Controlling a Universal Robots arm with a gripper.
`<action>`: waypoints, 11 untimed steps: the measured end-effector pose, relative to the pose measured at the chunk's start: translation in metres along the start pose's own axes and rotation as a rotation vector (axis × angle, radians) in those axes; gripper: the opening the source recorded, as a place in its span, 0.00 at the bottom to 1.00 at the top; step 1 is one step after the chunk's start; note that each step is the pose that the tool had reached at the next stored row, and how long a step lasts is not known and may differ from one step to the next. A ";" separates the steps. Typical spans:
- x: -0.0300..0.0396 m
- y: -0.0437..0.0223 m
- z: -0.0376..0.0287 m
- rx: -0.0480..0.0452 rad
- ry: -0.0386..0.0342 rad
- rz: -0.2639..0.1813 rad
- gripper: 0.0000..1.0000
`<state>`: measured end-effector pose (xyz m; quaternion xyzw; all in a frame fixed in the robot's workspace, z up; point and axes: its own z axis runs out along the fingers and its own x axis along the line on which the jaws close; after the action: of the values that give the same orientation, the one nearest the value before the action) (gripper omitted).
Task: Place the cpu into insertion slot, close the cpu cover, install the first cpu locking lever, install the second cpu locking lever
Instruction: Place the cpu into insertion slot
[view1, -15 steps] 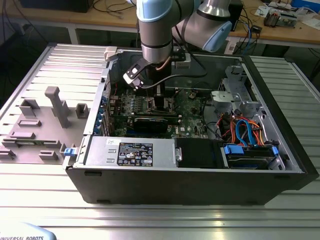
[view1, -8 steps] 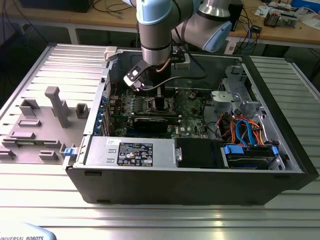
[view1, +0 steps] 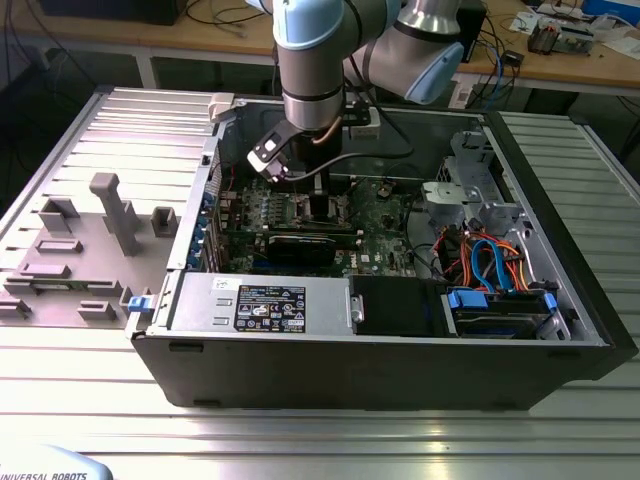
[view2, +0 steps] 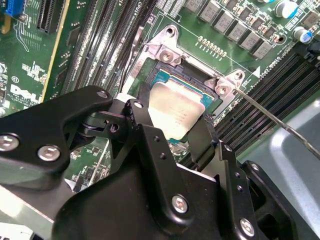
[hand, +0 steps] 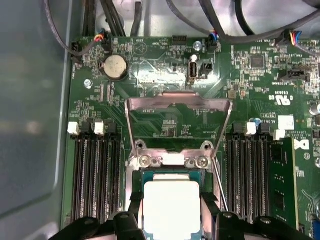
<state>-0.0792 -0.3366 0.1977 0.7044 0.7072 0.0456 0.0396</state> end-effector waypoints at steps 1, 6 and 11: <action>0.0001 0.0000 0.0001 -0.0001 -0.0010 0.007 0.54; 0.0022 -0.0008 0.0024 -0.0002 -0.0043 0.037 0.54; 0.0018 -0.0009 0.0031 0.0001 -0.0048 0.037 0.54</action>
<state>-0.0797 -0.3348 0.1946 0.7175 0.6939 0.0446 0.0404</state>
